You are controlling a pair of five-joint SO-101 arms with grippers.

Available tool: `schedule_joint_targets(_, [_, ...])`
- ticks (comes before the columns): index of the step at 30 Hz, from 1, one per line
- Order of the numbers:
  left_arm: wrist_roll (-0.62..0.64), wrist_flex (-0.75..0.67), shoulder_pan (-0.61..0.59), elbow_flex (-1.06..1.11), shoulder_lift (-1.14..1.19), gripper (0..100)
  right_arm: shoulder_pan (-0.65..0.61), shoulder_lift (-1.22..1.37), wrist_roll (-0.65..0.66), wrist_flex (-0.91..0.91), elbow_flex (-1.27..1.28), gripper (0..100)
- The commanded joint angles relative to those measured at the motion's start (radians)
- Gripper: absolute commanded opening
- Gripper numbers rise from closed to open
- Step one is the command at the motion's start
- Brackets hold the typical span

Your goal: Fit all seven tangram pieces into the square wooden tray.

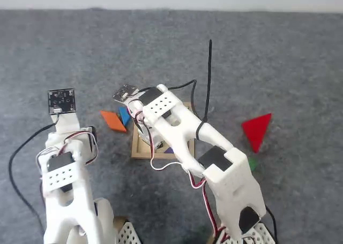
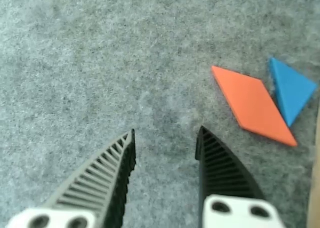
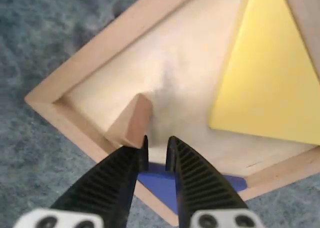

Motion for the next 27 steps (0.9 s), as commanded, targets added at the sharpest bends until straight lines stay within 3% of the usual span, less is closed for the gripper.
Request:
schedule_joint_targets(1, [-0.012, -0.026, -0.005, -0.013, -0.032, 18, 0.016, -0.054, -0.006, 0.012, -0.025, 7.3])
schedule_joint_targets(13, [-0.012, -0.026, -0.005, -0.013, -0.032, 18, 0.033, -0.203, 0.017, -0.061, -0.021, 7.3])
schedule_joint_targets(27, [-0.012, -0.026, -0.005, -0.013, -0.032, 18, -0.124, -0.185, 0.014, -0.073, -0.028, 7.5])
